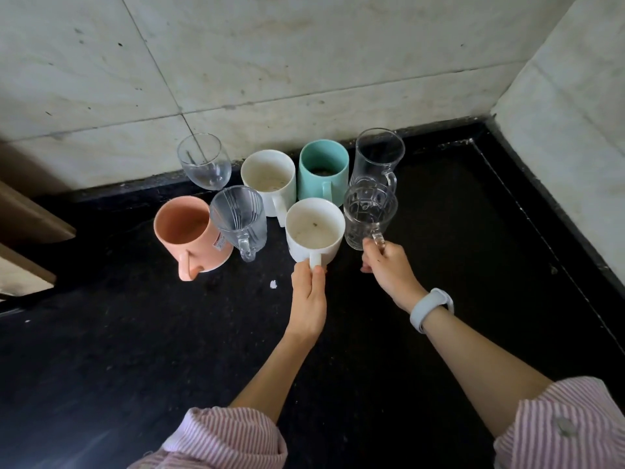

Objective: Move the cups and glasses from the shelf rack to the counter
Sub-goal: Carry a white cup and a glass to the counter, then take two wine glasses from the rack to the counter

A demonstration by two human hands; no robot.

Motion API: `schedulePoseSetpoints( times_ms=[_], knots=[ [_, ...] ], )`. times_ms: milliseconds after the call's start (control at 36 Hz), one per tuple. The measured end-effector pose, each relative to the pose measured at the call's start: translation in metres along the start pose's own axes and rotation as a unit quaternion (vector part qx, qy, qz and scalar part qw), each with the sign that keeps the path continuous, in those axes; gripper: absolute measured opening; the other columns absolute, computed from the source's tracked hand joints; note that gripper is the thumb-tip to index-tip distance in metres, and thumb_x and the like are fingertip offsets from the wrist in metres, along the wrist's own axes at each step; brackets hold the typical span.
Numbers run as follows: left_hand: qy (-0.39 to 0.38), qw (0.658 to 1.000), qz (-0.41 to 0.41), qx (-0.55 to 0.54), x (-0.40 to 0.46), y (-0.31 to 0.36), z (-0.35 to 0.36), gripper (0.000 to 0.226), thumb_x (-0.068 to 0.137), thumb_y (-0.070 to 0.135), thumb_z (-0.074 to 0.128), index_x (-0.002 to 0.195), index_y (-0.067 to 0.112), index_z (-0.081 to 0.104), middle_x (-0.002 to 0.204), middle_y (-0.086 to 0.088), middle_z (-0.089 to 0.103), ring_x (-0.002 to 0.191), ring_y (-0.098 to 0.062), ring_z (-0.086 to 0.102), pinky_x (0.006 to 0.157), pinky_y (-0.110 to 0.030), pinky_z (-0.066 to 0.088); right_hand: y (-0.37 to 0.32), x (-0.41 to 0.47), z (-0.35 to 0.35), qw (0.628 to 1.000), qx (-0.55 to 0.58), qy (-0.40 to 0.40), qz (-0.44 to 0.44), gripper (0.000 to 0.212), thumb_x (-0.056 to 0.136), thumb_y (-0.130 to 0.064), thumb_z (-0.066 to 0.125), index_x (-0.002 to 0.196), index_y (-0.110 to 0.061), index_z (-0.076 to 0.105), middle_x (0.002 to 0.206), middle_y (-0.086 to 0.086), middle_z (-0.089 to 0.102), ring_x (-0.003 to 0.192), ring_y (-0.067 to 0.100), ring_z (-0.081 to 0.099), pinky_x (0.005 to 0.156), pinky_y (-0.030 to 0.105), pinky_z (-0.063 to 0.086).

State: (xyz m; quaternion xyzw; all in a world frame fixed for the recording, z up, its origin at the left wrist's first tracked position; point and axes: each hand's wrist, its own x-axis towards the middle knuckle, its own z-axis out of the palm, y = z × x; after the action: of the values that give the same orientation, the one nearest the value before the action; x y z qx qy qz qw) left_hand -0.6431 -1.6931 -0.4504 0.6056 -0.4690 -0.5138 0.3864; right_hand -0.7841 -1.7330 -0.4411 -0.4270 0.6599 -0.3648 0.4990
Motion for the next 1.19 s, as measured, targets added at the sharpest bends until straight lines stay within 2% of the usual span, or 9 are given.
schedulePoseSetpoints(
  times_ms=[139, 250, 361, 472, 611, 694, 861, 1056, 1194],
  knots=[
    [0.010, 0.999, 0.007, 0.036, 0.001, -0.004, 0.001, 0.020, 0.098, 0.023, 0.034, 0.098, 0.009, 0.048, 0.100, -0.011, 0.046, 0.092, -0.024, 0.045, 0.083, -0.036, 0.043, -0.001, 0.009, -0.002, 0.999, -0.042, 0.004, -0.002, 0.036, 0.094, -0.030, 0.041, 0.064, -0.012, 0.051, 0.068, 0.003, 0.052, 0.071, 0.016, 0.053, 0.084, 0.040, 0.050],
    [0.028, 0.996, 0.053, 0.069, 0.002, -0.004, -0.002, 0.023, 0.096, 0.018, 0.040, 0.086, -0.001, 0.049, 0.079, -0.009, 0.046, 0.074, -0.020, 0.041, 0.064, -0.029, 0.037, -0.002, 0.008, 0.002, 0.997, -0.072, 0.012, -0.007, 0.034, 0.094, -0.035, 0.040, 0.074, -0.014, 0.057, 0.076, 0.000, 0.058, 0.073, 0.013, 0.055, 0.074, 0.030, 0.044],
    [0.029, 0.989, 0.080, 0.117, 0.003, -0.003, -0.007, 0.029, 0.094, 0.020, 0.045, 0.068, 0.009, 0.040, 0.064, 0.002, 0.037, 0.064, -0.013, 0.034, 0.058, -0.027, 0.029, -0.003, 0.003, 0.005, 0.993, -0.112, 0.024, -0.009, 0.032, 0.094, -0.033, 0.040, 0.091, -0.005, 0.053, 0.091, 0.017, 0.059, 0.089, 0.029, 0.055, 0.084, 0.042, 0.045],
    [0.037, 0.978, 0.051, 0.197, 0.000, 0.001, -0.013, 0.023, 0.092, 0.032, 0.048, 0.076, 0.015, 0.049, 0.075, 0.008, 0.046, 0.082, -0.017, 0.045, 0.070, -0.031, 0.037, -0.004, -0.010, 0.003, 0.984, -0.173, 0.047, -0.021, 0.022, 0.091, -0.024, 0.049, 0.102, -0.005, 0.052, 0.104, 0.013, 0.055, 0.100, 0.026, 0.052, 0.091, 0.041, 0.045],
    [0.038, 0.963, 0.045, 0.262, -0.012, 0.013, -0.034, 0.037, 0.090, 0.035, 0.052, 0.122, 0.017, 0.052, 0.124, -0.003, 0.055, 0.116, -0.020, 0.047, 0.098, -0.044, 0.043, -0.014, -0.041, -0.002, 0.959, -0.239, 0.124, -0.089, 0.045, 0.086, -0.017, 0.057, 0.127, -0.008, 0.041, 0.132, 0.014, 0.045, 0.124, 0.025, 0.042, 0.100, 0.028, 0.034],
    [0.044, 0.936, 0.084, 0.340, -0.026, 0.023, -0.060, 0.038, 0.090, 0.032, 0.052, 0.125, 0.019, 0.049, 0.129, -0.003, 0.052, 0.120, -0.021, 0.045, 0.099, -0.045, 0.041, -0.030, -0.061, 0.005, 0.920, -0.318, 0.149, -0.172, 0.047, 0.084, -0.016, 0.057, 0.128, -0.010, 0.040, 0.133, 0.014, 0.043, 0.124, 0.030, 0.041, 0.097, 0.041, 0.040],
    [0.098, 0.882, 0.077, 0.455, -0.077, 0.030, -0.139, 0.043, 0.091, 0.033, 0.049, 0.132, 0.021, 0.043, 0.137, 0.002, 0.047, 0.130, -0.019, 0.037, 0.106, -0.040, 0.031, -0.073, -0.097, 0.059, 0.845, -0.439, -0.021, -0.305, 0.041, 0.085, -0.022, 0.052, 0.124, -0.009, 0.047, 0.124, 0.011, 0.055, 0.118, 0.031, 0.047, 0.096, 0.044, 0.041],
    [0.240, 0.838, 0.007, 0.490, -0.197, 0.017, -0.267, 0.042, 0.091, 0.035, 0.048, 0.130, 0.019, 0.046, 0.134, 0.001, 0.049, 0.129, -0.019, 0.037, 0.104, -0.040, 0.033, -0.102, -0.182, 0.176, 0.809, -0.400, -0.183, -0.391, 0.041, 0.090, -0.026, 0.046, 0.129, -0.016, 0.046, 0.133, 0.004, 0.053, 0.125, 0.023, 0.044, 0.103, 0.038, 0.036],
    [0.355, 0.800, -0.077, 0.477, -0.345, -0.003, -0.340, 0.043, 0.091, 0.036, 0.048, 0.131, 0.019, 0.045, 0.135, 0.000, 0.048, 0.129, -0.022, 0.037, 0.105, -0.042, 0.031, -0.103, -0.297, 0.259, 0.745, -0.380, -0.291, -0.465, 0.039, 0.091, -0.026, 0.043, 0.129, -0.017, 0.048, 0.135, 0.002, 0.050, 0.128, 0.022, 0.039, 0.103, 0.037, 0.034]
  ],
)
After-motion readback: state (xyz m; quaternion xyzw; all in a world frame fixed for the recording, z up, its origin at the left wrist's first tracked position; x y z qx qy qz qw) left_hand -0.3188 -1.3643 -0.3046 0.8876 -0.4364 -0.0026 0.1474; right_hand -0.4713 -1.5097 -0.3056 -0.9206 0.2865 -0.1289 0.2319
